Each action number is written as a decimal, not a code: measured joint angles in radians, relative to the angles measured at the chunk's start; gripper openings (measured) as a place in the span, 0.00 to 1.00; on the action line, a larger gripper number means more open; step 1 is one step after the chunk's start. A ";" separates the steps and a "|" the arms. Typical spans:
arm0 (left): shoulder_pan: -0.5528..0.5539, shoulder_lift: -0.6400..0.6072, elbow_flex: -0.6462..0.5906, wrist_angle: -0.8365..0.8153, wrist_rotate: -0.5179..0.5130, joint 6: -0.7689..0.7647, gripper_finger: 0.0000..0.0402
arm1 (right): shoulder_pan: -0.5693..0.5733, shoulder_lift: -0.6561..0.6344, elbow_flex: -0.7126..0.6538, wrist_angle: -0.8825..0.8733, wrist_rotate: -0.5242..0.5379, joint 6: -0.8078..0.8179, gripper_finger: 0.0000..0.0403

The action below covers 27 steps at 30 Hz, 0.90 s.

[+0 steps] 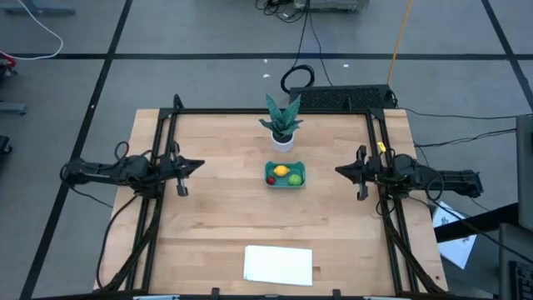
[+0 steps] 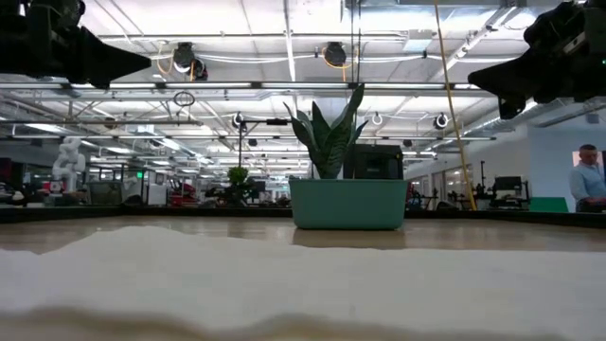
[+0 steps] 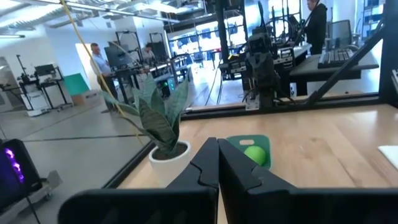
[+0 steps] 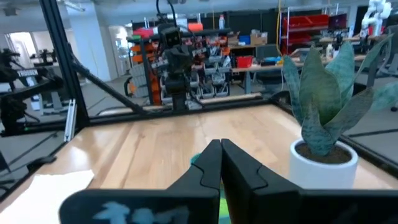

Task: Pick and placing Produce into tupperware
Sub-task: Return to Home Position

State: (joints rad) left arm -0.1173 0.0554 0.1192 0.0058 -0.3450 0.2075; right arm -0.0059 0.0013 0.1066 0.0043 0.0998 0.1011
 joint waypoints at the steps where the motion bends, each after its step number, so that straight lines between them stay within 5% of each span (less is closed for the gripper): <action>1: 0.000 -0.007 0.000 -0.012 -0.001 -0.005 0.00 | 0.000 0.000 0.000 -0.006 0.000 0.002 0.00; 17: -0.001 -0.054 -0.038 -0.047 0.006 0.005 0.00 | 0.000 0.000 0.000 -0.014 -0.001 0.030 0.00; 27: -0.001 -0.054 -0.080 0.014 0.159 -0.045 0.00 | 0.000 0.000 0.000 -0.009 -0.001 0.045 0.00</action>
State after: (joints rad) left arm -0.1181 0.0019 0.0391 0.0195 -0.1864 0.1621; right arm -0.0055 0.0013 0.1066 -0.0051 0.0990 0.1456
